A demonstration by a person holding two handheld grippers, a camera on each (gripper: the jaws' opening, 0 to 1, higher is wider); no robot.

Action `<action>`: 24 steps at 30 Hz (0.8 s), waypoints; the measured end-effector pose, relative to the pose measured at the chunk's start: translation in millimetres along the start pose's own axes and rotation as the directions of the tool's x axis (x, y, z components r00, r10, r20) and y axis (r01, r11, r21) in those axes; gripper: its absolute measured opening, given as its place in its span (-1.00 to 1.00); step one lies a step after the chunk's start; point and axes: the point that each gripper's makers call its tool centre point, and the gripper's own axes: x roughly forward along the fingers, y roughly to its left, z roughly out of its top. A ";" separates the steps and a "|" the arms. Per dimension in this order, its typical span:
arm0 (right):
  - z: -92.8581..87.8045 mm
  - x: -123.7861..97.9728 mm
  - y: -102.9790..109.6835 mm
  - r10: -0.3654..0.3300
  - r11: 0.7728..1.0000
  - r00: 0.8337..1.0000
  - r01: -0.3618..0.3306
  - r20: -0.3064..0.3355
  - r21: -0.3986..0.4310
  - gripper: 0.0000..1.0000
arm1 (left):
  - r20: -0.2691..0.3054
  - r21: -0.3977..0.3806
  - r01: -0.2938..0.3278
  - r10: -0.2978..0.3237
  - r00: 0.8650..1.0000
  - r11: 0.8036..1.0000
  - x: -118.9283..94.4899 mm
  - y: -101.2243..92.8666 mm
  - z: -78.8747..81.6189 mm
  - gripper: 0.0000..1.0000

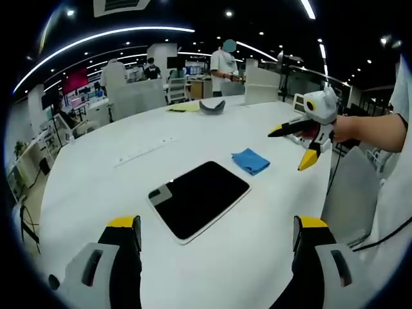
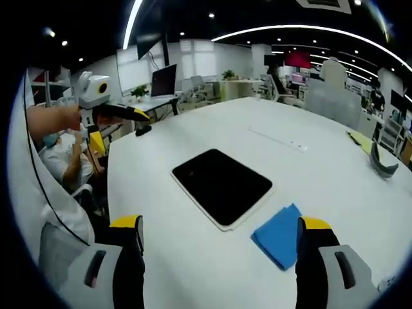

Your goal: Wipe the mirror surface with the cleaning cloth until all visible marks leave the cleaned area.

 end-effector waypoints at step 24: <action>-2.4 -2.5 -2.7 0.010 0.999 0.999 -0.011 0.032 0.032 0.99 | -0.004 -0.006 -0.012 0.012 1.000 1.000 2.9 9.8 -0.4 0.98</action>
